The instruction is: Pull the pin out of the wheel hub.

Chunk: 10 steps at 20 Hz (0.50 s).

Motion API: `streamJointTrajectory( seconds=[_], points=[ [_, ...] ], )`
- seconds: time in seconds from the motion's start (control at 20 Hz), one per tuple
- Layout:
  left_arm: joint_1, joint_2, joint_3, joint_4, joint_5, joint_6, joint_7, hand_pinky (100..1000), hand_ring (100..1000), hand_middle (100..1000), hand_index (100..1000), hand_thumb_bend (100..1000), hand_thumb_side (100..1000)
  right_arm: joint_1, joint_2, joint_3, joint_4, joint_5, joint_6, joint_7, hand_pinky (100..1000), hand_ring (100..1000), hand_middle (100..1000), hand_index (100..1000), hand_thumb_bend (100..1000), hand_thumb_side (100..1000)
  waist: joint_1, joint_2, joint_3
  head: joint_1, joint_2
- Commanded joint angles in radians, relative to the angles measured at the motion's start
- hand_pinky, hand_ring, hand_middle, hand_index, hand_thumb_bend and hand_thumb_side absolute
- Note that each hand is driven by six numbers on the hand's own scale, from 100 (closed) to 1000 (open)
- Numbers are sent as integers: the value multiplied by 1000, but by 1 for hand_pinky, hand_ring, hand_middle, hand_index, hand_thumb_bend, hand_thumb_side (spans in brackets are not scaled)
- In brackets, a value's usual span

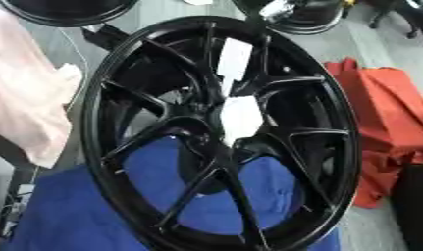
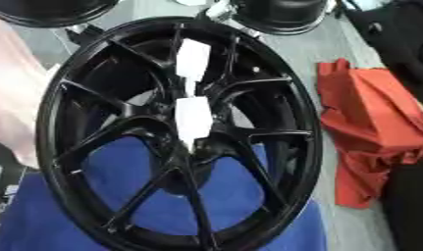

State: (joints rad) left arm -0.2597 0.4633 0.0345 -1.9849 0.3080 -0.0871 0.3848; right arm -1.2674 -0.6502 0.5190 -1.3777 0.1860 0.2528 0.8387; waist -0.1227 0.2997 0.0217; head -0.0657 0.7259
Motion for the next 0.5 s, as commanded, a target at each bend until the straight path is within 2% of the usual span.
streamJointTrajectory(
  seconds=[0.05,0.5],
  points=[
    [-13,8,4,-15,1,1,0,839,746,663,763,152,755,-25,-10,-5,-9,-2,10,6,738,743,766,857,507,304,8,-29,-1,3,-12],
    [-13,5,3,-15,5,2,-2,839,746,663,763,153,753,-18,-8,2,3,-11,22,14,736,743,771,857,508,304,14,-36,-8,3,21]
  ],
)
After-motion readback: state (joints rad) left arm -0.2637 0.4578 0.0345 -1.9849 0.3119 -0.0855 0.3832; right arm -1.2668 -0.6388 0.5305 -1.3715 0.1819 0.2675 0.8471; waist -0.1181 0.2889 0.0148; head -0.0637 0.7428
